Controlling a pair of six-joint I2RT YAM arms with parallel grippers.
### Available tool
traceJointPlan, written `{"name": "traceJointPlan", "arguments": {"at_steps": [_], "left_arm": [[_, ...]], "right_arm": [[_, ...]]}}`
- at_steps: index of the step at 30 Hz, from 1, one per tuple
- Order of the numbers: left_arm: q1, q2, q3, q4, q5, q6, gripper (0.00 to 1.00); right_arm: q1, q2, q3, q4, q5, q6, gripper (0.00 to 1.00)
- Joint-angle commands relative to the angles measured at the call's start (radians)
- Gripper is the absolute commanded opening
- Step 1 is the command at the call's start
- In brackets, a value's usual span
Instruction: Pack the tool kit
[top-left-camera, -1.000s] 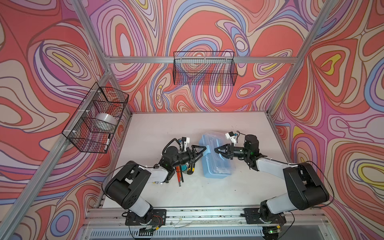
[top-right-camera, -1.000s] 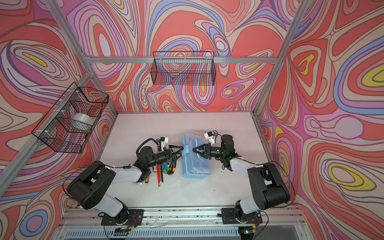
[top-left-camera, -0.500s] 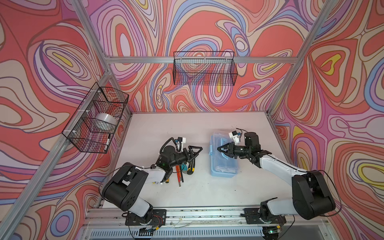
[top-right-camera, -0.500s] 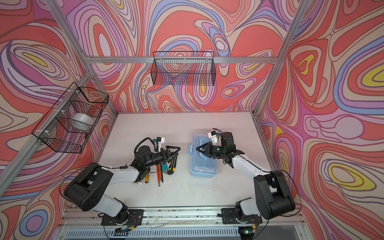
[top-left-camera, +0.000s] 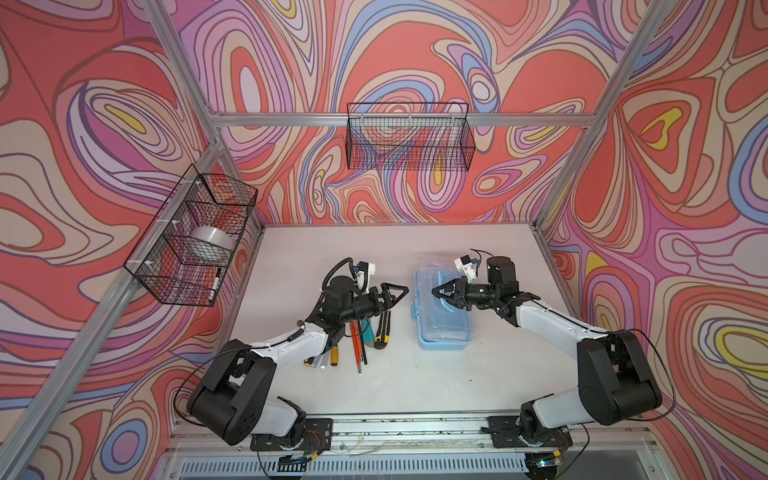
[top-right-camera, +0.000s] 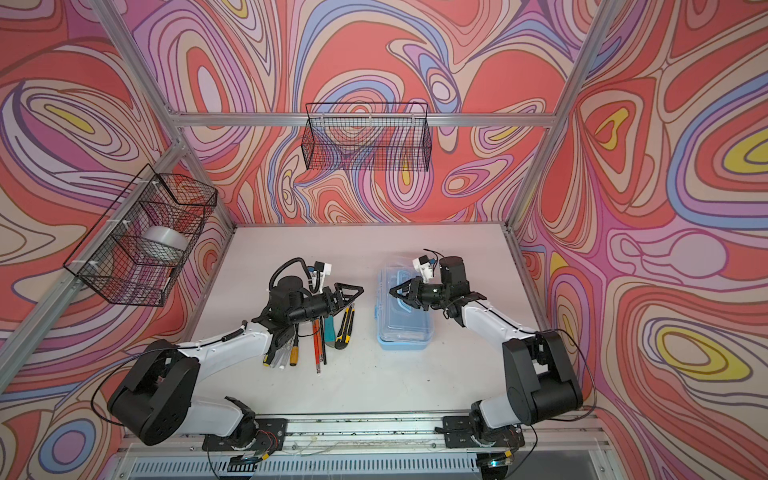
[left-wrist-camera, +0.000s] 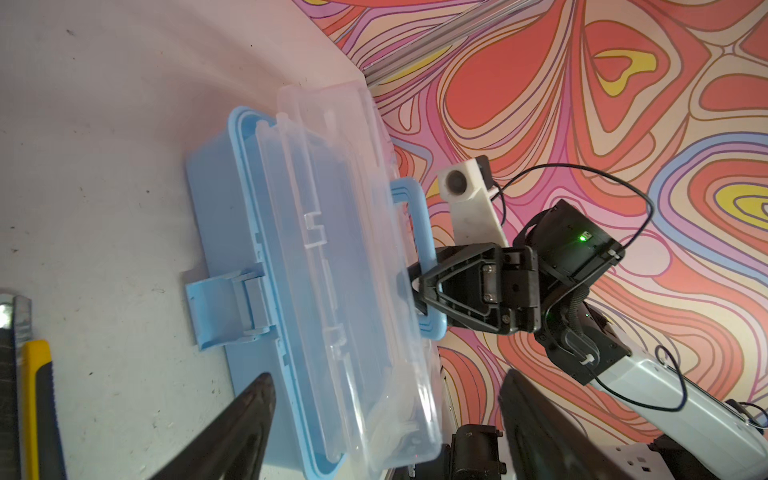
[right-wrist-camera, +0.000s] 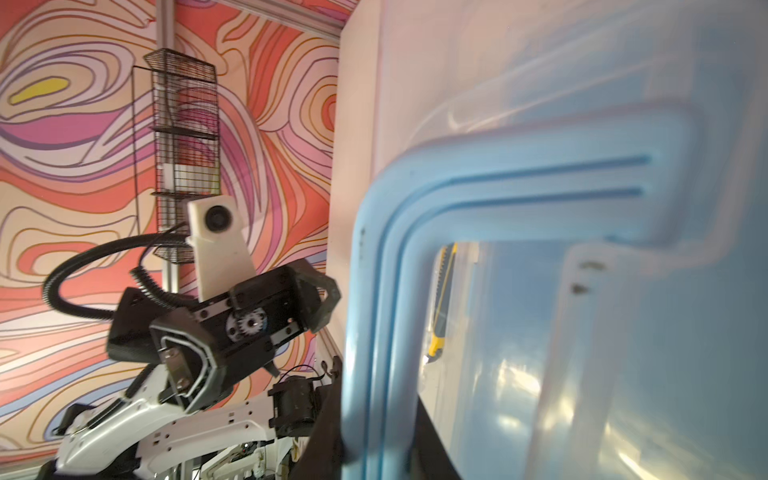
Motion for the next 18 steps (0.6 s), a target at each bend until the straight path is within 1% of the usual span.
{"name": "traceJointPlan", "arguments": {"at_steps": [1,7,12,18], "left_arm": [[-0.003,0.053,0.038,0.006,0.014,0.012,0.85],[-0.025,0.130,0.091,0.052,0.014,0.000,0.85],[-0.032,0.185,0.134,0.104,0.035,-0.024,0.85],[-0.047,0.224,0.187,0.104,0.043,-0.028,0.85]], "right_arm": [[0.002,-0.030,0.020,0.161,-0.109,0.047,0.00],[0.002,-0.023,0.015,0.135,-0.126,0.022,0.00],[0.003,-0.014,0.002,0.175,-0.147,0.038,0.00],[0.003,0.003,0.002,0.189,-0.160,0.044,0.00]]}}
